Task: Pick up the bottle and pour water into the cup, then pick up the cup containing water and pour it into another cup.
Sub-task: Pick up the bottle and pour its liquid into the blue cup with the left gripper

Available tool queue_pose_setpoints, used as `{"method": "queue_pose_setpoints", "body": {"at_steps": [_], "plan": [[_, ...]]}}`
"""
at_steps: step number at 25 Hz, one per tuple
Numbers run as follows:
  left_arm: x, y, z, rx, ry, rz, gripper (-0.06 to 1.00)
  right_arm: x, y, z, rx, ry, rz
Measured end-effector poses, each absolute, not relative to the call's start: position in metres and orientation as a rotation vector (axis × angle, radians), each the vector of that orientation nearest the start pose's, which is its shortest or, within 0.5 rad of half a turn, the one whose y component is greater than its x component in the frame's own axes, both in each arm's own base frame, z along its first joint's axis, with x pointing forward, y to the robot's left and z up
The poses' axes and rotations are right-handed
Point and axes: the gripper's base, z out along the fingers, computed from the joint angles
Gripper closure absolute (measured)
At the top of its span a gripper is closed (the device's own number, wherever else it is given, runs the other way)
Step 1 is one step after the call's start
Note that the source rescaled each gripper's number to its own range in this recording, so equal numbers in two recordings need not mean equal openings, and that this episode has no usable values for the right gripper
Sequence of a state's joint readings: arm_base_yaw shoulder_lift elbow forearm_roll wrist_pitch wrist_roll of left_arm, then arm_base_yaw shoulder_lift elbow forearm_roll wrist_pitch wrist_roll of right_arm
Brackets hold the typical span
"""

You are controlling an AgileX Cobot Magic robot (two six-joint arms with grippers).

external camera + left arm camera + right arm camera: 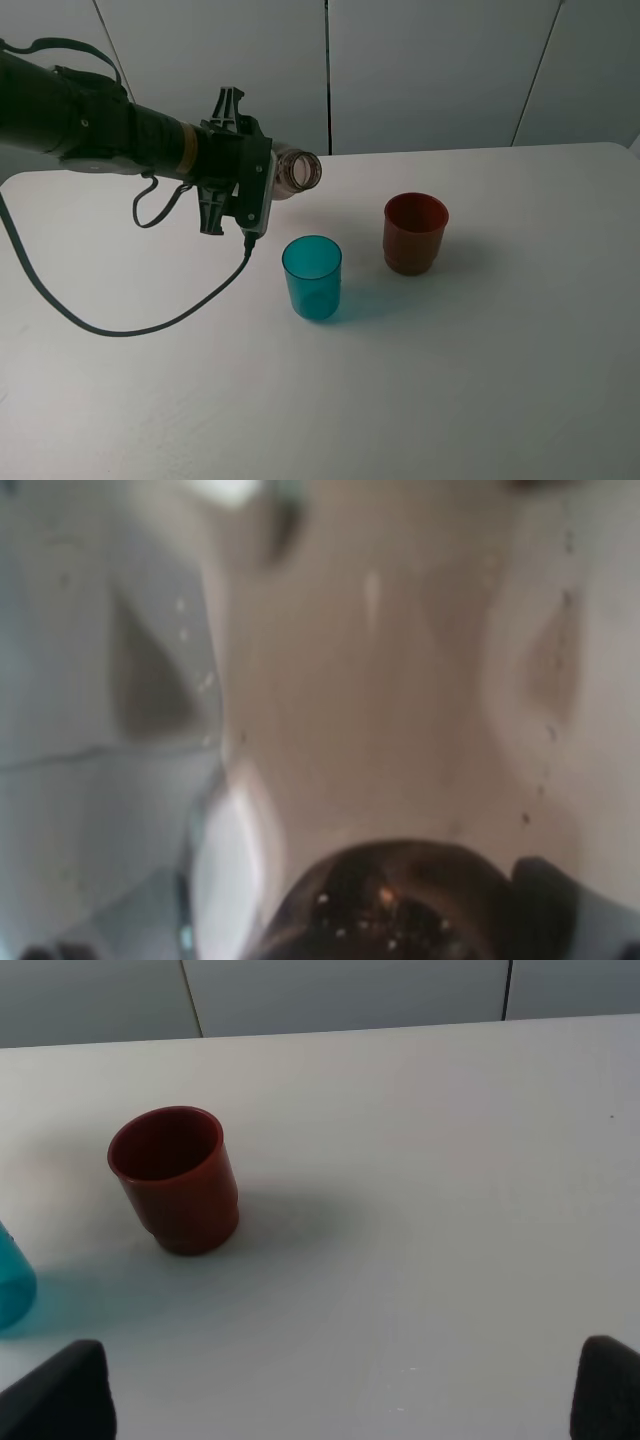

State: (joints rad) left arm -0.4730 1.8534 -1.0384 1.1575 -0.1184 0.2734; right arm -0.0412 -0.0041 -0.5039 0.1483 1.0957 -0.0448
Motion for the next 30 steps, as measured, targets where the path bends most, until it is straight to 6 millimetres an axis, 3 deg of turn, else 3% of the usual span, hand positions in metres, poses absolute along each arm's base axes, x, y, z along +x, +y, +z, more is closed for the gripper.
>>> {"method": "queue_pose_setpoints", "body": {"at_steps": [15, 30], "plan": [[0.3387, -0.1877, 0.1751, 2.007, 1.127, 0.451, 0.94, -0.0074, 0.0123, 0.2762, -0.014, 2.064, 0.125], [0.3373, -0.1884, 0.1736, 2.067, 1.093, 0.517, 0.94, -0.0074, 0.0123, 0.2762, -0.014, 2.064, 0.125]]}}
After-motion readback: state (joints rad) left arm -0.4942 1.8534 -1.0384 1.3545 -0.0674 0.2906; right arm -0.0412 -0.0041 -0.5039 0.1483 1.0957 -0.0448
